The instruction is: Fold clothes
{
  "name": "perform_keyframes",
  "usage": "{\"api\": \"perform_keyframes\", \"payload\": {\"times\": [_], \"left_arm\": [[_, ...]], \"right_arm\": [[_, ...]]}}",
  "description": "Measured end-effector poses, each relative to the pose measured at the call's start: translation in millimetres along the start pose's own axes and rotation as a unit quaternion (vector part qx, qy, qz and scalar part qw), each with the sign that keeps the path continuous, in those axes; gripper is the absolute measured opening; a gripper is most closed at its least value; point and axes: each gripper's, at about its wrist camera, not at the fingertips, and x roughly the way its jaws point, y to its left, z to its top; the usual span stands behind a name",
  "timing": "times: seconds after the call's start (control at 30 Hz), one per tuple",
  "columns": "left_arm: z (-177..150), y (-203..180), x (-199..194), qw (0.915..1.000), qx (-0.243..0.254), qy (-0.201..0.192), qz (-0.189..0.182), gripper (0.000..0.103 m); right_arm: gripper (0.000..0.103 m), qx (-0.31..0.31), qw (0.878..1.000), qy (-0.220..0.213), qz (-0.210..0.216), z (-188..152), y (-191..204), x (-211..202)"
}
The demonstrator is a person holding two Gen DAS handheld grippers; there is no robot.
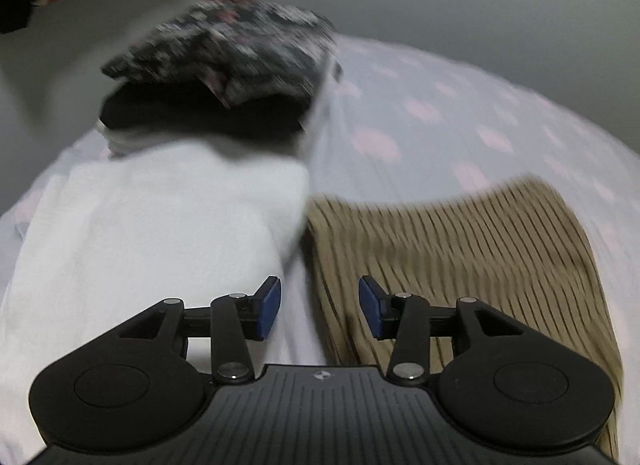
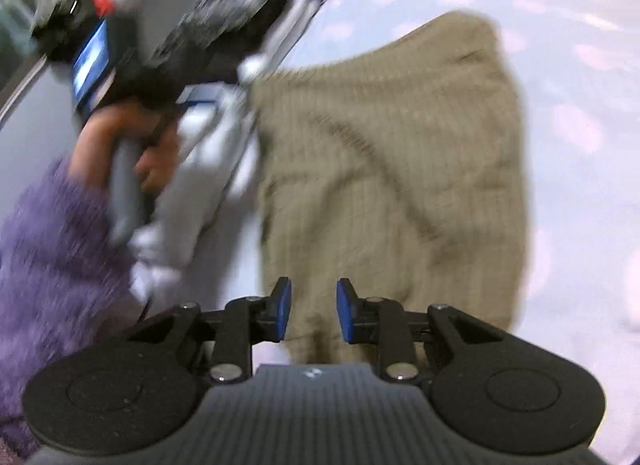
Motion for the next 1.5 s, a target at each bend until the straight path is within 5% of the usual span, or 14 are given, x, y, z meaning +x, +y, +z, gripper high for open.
{"api": "perform_keyframes", "payload": {"times": [0.13, 0.2, 0.37, 0.43, 0.5, 0.8, 0.9, 1.0, 1.1, 1.33, 1.4, 1.5], "left_arm": [[-18, -20, -17, 0.9988, 0.036, 0.026, -0.02, 0.05], [-27, -30, -25, 0.9974, 0.053, 0.039, -0.03, 0.05], [-58, -46, -31, 0.9888, 0.082, 0.1, -0.073, 0.048], [-67, -51, -29, 0.9849, 0.094, 0.122, -0.078, 0.046], [-74, -59, -27, 0.9811, 0.112, 0.138, -0.076, 0.042], [-94, -85, 11, 0.9602, 0.198, 0.197, 0.009, 0.037], [-92, -86, -1, 0.9623, 0.204, 0.18, 0.005, 0.037], [-87, -86, -22, 0.9687, 0.198, 0.149, -0.019, 0.037], [-90, -96, -47, 0.9664, 0.226, 0.113, -0.046, 0.037], [-103, -128, -88, 0.9272, 0.362, 0.065, -0.073, 0.045], [-112, -138, -96, 0.9037, 0.415, 0.068, -0.081, 0.056], [-126, -153, -107, 0.8658, 0.489, 0.069, -0.083, 0.059]], "right_arm": [[0.033, 0.05, 0.997, -0.039, -0.046, -3, -49, -17], [0.045, 0.088, 0.994, -0.047, -0.054, -5, -75, -21], [0.062, 0.151, 0.988, -0.027, -0.004, -9, -113, 0], [0.05, 0.161, 0.987, -0.019, 0.01, -13, -117, 11], [0.018, 0.168, 0.986, -0.008, 0.009, -20, -121, 25], [0.015, 0.182, 0.983, 0.005, -0.003, -31, -144, 33], [0.027, 0.172, 0.985, -0.008, -0.005, -32, -143, 23], [0.028, 0.162, 0.986, -0.027, -0.001, -30, -142, 6], [0.028, 0.123, 0.991, -0.046, -0.003, -22, -132, -12], [0.033, -0.089, 0.994, -0.047, -0.033, -11, -80, -51], [0.039, -0.149, 0.987, -0.044, -0.034, -15, -69, -61], [0.048, -0.242, 0.968, -0.036, -0.048, -24, -56, -71]]}}
